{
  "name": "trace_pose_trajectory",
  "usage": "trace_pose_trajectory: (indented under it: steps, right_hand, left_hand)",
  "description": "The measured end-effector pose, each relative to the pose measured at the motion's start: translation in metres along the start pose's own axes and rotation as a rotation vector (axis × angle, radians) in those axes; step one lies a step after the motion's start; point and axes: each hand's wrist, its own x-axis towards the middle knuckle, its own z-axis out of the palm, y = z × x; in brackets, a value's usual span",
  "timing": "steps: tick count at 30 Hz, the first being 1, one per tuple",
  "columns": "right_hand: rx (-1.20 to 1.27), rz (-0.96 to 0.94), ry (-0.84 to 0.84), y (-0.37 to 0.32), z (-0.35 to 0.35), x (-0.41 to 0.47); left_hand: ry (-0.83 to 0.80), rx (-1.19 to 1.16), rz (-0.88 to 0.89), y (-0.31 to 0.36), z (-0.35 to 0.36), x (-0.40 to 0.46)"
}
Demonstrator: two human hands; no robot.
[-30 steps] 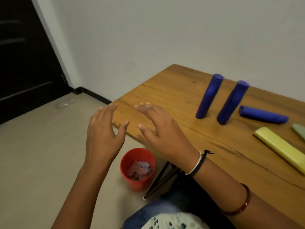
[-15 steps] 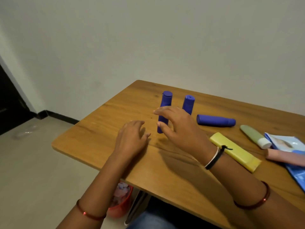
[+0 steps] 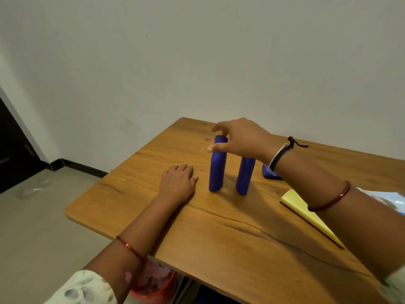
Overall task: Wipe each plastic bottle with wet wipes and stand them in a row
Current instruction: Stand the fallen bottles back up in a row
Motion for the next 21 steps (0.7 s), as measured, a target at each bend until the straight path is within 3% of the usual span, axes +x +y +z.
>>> trace_pose_trajectory:
  steps: [8,14,21]
  right_hand:
    - [-0.036,0.009,-0.019,0.009,0.003,0.015]
    - [0.007,0.032,0.078,0.028,-0.02,0.062]
    - [-0.054,0.111,0.02,0.051,-0.003,0.123]
  left_hand:
    - [-0.04,-0.044,-0.037,0.005,0.009,0.03]
    - [-0.007,-0.054,-0.023,0.004,0.012,0.033]
    - [-0.012,-0.078,-0.018,0.002,0.014,0.036]
